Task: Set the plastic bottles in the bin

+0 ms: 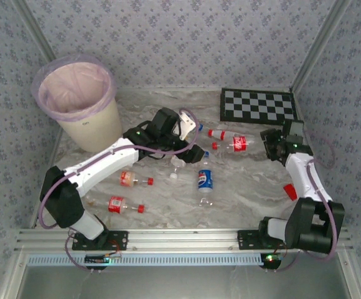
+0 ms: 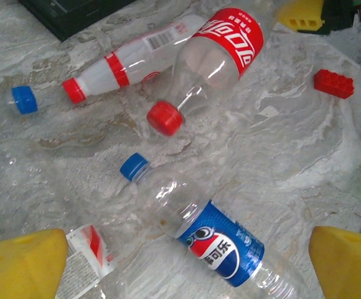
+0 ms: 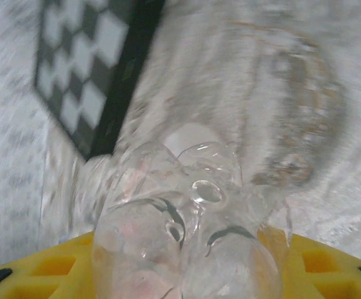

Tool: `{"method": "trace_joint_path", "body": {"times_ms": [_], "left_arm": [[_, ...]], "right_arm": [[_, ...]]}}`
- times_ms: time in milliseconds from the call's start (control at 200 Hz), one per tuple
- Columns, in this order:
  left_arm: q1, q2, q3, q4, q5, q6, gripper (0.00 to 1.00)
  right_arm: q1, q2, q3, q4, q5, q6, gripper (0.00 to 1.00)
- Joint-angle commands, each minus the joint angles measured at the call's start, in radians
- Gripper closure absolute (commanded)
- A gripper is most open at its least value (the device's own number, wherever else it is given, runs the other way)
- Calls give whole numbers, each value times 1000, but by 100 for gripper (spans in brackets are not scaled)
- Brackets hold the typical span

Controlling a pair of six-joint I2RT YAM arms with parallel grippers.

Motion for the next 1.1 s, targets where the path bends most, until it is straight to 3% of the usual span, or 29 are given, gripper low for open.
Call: {"method": "trace_joint_path", "body": {"times_ms": [0,140,215,360,505,780,955,1094], "left_arm": [[-2,-21,30,60,77,-15,1],[-2,34,48,93,130,-64,1],[-2,59,33,146,173,-115,1],[-2,78,12,179,101,-164,1],[-3,87,-45,301,212,-239,1],[-6,132,-149,477,255,-344,2],[-8,168,-145,543,271,-368,12],[-8,181,-130,499,195,-374,34]], "right_arm": [[28,-50,45,-14,-189,-394,56],[100,-48,73,7,-359,-589,66],[163,-38,102,-10,-352,-663,69],[308,-28,139,-26,-268,-797,76],[359,-28,126,47,-308,-804,76],[378,-19,106,149,-334,-747,76],[381,4,106,174,-343,-718,76],[384,16,108,155,-303,-712,76]]}}
